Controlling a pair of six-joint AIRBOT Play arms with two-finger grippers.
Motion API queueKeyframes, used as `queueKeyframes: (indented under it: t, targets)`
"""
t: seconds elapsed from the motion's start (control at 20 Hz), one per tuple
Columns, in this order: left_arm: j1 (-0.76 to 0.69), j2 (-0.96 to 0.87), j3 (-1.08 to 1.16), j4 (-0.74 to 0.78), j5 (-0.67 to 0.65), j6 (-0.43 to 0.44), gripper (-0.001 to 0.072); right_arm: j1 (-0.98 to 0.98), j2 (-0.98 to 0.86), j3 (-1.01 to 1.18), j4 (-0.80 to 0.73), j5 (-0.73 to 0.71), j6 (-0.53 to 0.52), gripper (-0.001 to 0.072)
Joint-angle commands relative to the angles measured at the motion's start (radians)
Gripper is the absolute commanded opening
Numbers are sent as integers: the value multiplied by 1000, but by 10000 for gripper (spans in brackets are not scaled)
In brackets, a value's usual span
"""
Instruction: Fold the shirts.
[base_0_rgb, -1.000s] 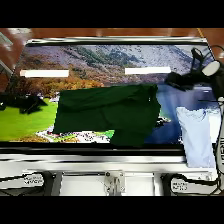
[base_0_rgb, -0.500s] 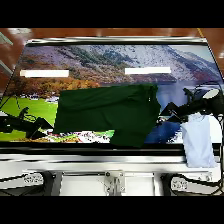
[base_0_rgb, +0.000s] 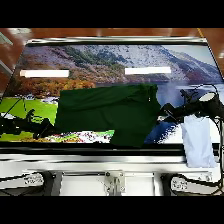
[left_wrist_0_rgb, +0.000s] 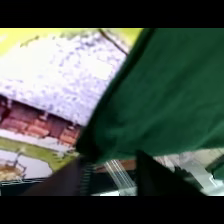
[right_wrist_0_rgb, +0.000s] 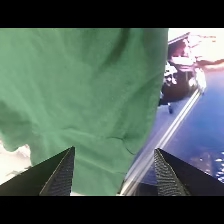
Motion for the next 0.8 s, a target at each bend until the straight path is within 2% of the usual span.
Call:
queueKeyframes:
  t: [0.0,0.1,0.15,0.35,0.6,0.75]
  targets:
    - [-20,-7,-10,-12,88,-36,203,0,1,-2,-1,2,3,609]
    - [-18,-5,-2,-12,84,-34,124,0,0,-3,-45,10,8,609]
    - [-18,-1,1,-13,78,-31,50,0,0,-9,-64,15,11,609]
    - [-18,5,20,-13,36,15,41,0,0,-98,-30,3,-2,610]
    - [-18,44,28,-16,21,16,42,18,-2,-206,86,-164,-2,610]
    - [-18,55,28,-16,20,22,42,121,-34,-221,94,-232,16,610]
